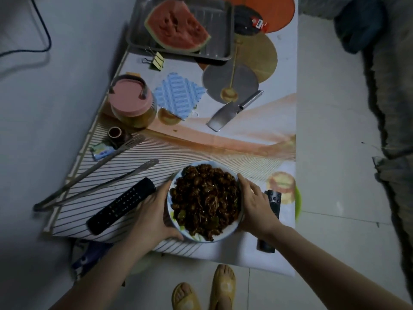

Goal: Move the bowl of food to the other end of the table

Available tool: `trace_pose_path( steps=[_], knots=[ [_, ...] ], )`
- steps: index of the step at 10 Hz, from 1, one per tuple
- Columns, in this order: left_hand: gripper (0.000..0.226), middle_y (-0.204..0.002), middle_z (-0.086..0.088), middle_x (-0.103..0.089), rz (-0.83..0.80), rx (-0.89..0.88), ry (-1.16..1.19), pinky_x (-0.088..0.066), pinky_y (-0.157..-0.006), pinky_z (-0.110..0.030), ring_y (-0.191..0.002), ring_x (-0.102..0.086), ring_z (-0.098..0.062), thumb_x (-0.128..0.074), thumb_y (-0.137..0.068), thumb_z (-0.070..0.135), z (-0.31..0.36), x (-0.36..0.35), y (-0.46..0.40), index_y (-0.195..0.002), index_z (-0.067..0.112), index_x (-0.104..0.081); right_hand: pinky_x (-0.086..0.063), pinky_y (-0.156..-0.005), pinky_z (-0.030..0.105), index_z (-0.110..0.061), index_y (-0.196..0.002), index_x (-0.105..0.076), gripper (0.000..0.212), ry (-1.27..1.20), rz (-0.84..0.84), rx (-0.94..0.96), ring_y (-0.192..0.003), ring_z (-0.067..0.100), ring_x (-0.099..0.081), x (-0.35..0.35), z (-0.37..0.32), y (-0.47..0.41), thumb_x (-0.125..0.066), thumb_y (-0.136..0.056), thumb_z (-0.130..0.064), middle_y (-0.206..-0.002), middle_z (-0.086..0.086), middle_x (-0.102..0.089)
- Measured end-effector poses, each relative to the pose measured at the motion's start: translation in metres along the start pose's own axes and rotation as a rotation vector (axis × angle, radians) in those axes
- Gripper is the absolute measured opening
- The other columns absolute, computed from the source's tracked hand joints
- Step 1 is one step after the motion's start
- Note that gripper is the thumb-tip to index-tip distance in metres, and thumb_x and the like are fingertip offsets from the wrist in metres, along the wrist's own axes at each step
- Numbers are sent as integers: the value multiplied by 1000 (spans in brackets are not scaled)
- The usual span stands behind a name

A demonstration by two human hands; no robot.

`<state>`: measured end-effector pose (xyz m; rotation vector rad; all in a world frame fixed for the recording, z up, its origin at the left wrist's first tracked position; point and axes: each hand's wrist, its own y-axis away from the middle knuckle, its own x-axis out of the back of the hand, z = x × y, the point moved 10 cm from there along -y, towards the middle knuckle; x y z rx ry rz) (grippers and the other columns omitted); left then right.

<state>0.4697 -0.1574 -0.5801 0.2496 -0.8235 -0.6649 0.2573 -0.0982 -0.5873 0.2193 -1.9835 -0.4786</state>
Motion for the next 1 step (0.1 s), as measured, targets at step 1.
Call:
trace_pose_path(
  steps=[1],
  knots=[
    [126, -152, -2, -34, 31, 79, -37, -31, -111, -52, -139, -30, -28, -89, -56, 33, 3, 2, 14, -148, 28, -3, -23, -115, 53, -12, -149, 16, 141, 70, -77, -33, -146, 27, -10, 1, 2, 7, -90, -60, -35, -160, 7, -12]
  ],
)
